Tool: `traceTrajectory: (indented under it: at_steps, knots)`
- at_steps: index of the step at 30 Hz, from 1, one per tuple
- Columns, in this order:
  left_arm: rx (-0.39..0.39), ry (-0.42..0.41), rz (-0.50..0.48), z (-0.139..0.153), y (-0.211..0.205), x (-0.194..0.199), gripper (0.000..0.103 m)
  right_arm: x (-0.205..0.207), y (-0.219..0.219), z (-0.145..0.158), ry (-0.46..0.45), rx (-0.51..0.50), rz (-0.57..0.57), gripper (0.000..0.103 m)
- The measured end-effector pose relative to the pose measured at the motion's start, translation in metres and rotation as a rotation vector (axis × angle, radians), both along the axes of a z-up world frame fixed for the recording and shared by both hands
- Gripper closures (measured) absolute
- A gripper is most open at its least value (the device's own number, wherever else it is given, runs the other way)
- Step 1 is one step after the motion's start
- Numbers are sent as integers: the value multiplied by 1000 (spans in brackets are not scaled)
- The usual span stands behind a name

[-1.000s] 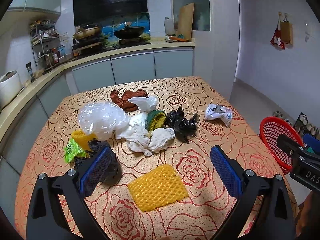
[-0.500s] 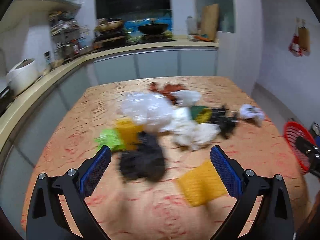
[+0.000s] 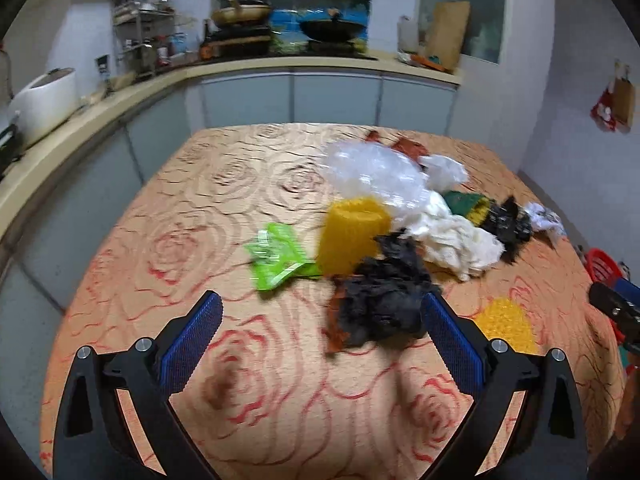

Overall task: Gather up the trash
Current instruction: 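Move the left tool to the black plastic bag and close on it, then lift the black bag with the left tool while the right tool grasps the yellow foam net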

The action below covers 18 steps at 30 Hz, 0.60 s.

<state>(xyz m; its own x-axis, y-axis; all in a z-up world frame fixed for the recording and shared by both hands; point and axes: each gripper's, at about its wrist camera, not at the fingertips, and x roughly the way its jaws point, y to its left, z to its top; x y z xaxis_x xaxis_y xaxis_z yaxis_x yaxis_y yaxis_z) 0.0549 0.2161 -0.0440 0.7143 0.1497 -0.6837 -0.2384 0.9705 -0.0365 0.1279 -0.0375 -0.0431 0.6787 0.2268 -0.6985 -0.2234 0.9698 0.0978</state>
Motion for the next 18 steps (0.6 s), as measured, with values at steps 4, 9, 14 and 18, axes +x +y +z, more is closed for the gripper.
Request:
traceTrajectory:
  at_steps: [4,9,14,18]
  knots:
    - [17,21,-57,-8,-16,16,7,4,0,-2,9,-10,-7,5]
    - [-13,39,-86,-16,-23,33,19,7,1,-8,21,-23,-5,5]
    - [-28,54,-84,-23,-24,41,42,9,5,-13,43,-11,22,5]
    - [-26,34,-89,-19,-20,35,55,7,18,-13,52,7,86,5]
